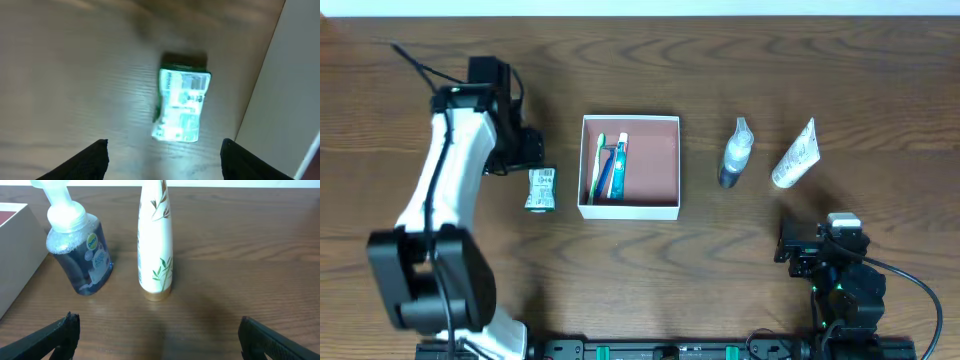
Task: Pack container
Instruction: 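Move the left gripper to the Dettol soap bar and grasp it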
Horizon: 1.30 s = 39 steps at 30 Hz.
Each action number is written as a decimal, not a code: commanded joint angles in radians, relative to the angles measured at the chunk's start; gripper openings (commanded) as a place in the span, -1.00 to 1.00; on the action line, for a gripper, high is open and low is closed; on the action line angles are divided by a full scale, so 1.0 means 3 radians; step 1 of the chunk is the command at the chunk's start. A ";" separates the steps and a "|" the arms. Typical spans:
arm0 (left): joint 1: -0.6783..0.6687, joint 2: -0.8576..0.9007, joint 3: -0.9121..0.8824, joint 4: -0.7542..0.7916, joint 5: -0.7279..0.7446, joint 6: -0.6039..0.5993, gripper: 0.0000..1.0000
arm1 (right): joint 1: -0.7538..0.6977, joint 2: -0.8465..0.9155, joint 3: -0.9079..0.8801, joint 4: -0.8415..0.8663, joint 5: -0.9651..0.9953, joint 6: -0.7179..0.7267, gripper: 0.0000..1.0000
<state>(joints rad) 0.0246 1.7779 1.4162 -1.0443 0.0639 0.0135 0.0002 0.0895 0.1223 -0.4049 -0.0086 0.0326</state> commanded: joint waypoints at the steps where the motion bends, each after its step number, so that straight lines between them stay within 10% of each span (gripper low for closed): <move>1: 0.0001 0.0163 -0.0005 0.0022 0.0197 0.0305 0.44 | 0.0022 -0.0020 -0.0010 0.0003 -0.0023 -0.0038 0.99; 19: 0.0001 0.0851 -0.0229 0.0275 0.0200 0.0262 0.43 | 0.0022 -0.0020 -0.0010 0.0003 -0.0023 -0.0038 0.98; 31: 0.0001 0.0804 -0.0193 0.0132 0.0200 0.0262 -0.27 | 0.0022 -0.0020 -0.0010 0.0003 -0.0023 -0.0038 0.98; 39: -0.0055 0.0183 0.0296 -0.0478 0.0203 0.0116 -0.34 | 0.0022 -0.0020 -0.0010 0.0003 -0.0023 -0.0038 0.98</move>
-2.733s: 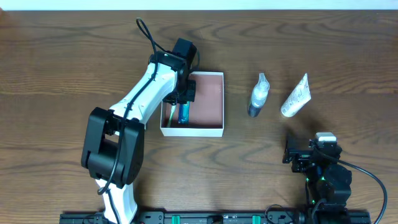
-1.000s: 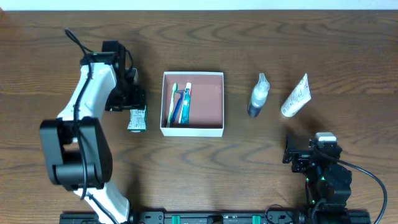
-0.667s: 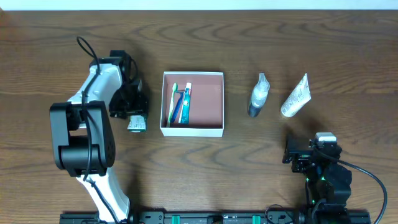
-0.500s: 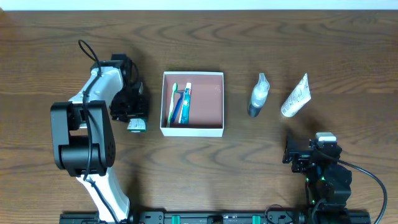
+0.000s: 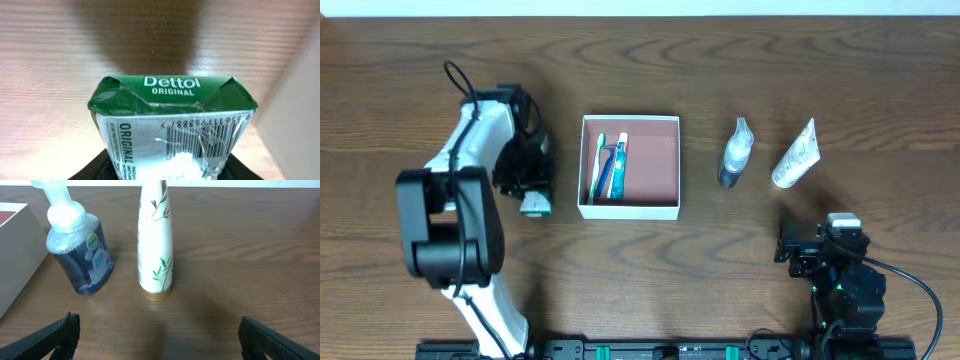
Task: Pack container
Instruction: 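Move the left gripper to the Dettol soap bar and grasp it, then lower the Dettol soap bar into the box and release it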
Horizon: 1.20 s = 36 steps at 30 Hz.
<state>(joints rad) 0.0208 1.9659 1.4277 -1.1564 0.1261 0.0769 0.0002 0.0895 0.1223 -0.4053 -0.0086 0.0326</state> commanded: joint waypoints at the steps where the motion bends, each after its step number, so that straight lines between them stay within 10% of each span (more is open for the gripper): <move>1: -0.0080 -0.0562 0.0301 -0.0139 0.0008 -0.0130 -0.35 | 0.0022 -0.0020 -0.0010 0.0004 -0.0023 -0.0038 0.98; 10: -0.0805 -0.1277 0.0331 0.0223 0.0216 -0.0308 -0.35 | 0.0022 -0.0020 -0.0010 0.0004 -0.0023 -0.0038 0.99; 36: -0.1300 -0.0032 0.0004 0.0997 -0.0373 -0.1225 -0.19 | 0.0022 -0.0020 -0.0010 0.0004 -0.0023 -0.0038 0.98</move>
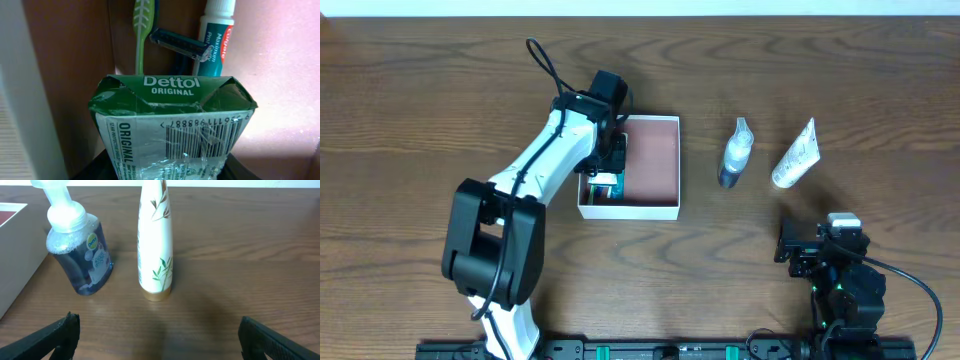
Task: Pack container
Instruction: 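Lower the Dettol soap bar into the box and release it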
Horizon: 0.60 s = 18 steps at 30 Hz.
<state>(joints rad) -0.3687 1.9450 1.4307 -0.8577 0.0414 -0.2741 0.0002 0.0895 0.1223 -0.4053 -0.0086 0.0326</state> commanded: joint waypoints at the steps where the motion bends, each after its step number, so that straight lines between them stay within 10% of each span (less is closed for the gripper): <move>1: -0.0005 0.0037 -0.0006 0.0005 -0.0089 -0.0056 -0.15 | 0.0022 -0.0020 -0.0010 0.0004 -0.0023 -0.0038 0.99; 18: -0.0083 0.0036 -0.0005 0.0013 -0.0089 -0.0053 0.10 | 0.0022 -0.0020 -0.0010 0.0004 -0.0023 -0.0038 0.98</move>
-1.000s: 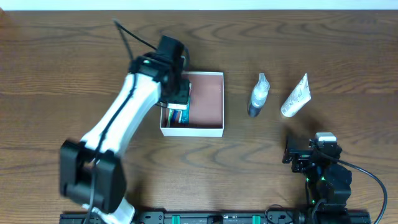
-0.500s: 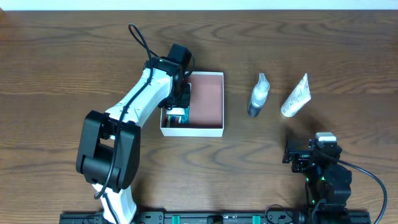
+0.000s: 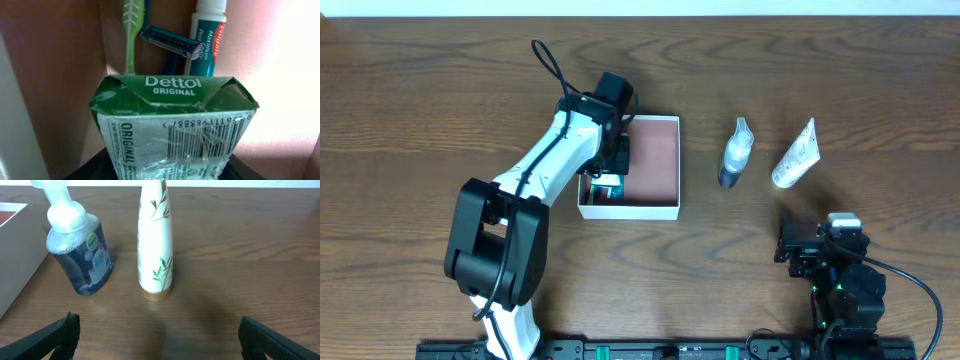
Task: Pack container
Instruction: 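Lower the Dettol soap bar into the box and release it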
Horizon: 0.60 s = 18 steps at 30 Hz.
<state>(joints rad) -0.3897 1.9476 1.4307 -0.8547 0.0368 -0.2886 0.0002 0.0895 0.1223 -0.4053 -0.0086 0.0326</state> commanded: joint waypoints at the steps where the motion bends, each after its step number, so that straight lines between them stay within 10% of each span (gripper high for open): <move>1: -0.0013 0.0027 -0.0005 0.0003 -0.0075 -0.0005 0.10 | 0.0022 -0.0020 -0.0010 0.0004 -0.0023 -0.0038 0.98; 18: -0.0015 -0.0478 0.0532 -0.0450 0.0114 -0.0004 0.11 | 0.0022 -0.0020 -0.0010 0.0004 -0.0023 -0.0038 0.99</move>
<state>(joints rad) -0.3908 1.9163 1.5139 -0.9653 0.0532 -0.2886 0.0002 0.0895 0.1223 -0.4053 -0.0086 0.0326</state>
